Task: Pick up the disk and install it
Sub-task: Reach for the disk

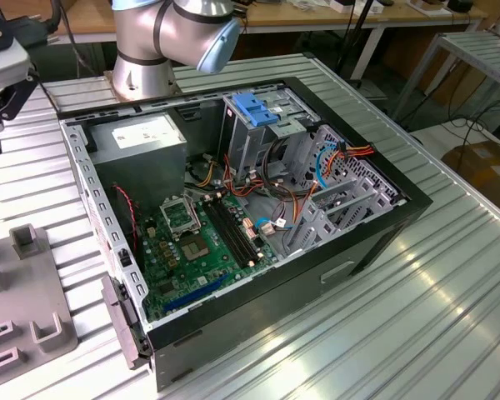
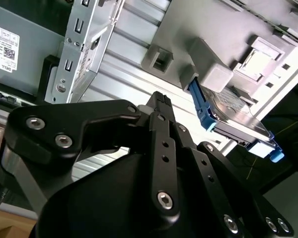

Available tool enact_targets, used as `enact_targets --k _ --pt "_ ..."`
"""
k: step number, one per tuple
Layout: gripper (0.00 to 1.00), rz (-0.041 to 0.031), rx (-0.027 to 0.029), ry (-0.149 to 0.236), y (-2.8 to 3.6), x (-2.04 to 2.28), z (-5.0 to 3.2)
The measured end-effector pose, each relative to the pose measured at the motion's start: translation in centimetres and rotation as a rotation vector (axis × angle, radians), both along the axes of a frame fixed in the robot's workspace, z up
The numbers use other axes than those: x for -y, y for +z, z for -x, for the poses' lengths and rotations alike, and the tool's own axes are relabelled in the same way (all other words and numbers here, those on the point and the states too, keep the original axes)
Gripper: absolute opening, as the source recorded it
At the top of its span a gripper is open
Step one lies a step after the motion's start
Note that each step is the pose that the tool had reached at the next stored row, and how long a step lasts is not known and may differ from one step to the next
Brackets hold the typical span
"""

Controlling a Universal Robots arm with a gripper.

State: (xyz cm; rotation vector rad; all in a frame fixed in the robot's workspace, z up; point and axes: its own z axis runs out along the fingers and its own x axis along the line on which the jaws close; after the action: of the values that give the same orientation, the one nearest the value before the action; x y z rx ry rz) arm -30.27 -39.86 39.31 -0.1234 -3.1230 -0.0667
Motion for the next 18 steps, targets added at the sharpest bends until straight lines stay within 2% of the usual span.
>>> enact_targets --k 2,3,18 --pt "0.10 -0.0001 -0.0155 -0.001 -0.01 -0.01 0.23" --pt "0.10 0.0001 -0.0186 -0.001 0.00 -0.01 0.35" --pt "0.10 -0.0001 -0.0189 -0.001 -0.01 -0.01 2.72"
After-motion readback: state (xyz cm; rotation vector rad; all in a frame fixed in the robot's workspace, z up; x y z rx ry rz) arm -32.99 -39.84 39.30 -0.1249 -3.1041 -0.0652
